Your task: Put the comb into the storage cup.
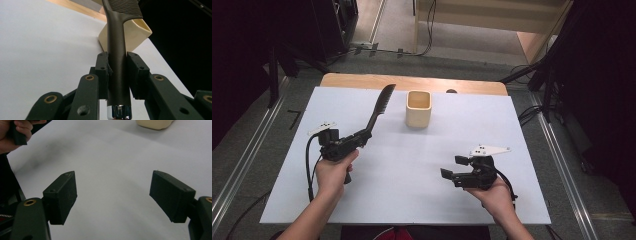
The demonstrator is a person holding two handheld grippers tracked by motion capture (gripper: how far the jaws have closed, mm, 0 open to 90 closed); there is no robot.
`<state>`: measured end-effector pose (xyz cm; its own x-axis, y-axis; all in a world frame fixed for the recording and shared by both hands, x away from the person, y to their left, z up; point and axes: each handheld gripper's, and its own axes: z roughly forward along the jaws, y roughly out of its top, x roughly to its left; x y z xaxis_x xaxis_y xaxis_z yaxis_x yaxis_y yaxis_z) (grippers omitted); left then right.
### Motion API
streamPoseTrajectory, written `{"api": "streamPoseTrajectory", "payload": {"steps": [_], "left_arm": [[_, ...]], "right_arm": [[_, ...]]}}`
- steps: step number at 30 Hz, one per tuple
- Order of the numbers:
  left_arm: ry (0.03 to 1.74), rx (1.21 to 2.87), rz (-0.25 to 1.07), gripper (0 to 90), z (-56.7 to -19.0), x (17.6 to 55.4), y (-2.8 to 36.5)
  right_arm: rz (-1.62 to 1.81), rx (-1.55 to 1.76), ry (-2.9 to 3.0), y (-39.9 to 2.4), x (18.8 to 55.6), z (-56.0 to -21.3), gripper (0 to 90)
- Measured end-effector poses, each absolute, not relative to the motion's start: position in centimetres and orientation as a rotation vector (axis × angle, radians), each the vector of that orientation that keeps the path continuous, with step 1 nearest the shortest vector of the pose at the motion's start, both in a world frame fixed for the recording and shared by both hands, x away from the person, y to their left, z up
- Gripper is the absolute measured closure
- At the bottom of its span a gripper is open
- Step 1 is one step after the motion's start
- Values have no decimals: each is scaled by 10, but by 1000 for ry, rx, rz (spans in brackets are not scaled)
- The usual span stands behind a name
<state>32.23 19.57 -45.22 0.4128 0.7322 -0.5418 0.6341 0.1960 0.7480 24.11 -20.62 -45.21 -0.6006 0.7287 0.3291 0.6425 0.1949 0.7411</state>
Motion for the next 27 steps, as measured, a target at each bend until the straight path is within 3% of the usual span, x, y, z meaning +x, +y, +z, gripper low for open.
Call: {"api": "streamPoseTrajectory", "payload": {"steps": [27], "left_arm": [[1274, 1415, 142, 737, -465, 315, 180]], "right_arm": [[1420, 1373, 2316, -148, 280, -423, 208]]}}
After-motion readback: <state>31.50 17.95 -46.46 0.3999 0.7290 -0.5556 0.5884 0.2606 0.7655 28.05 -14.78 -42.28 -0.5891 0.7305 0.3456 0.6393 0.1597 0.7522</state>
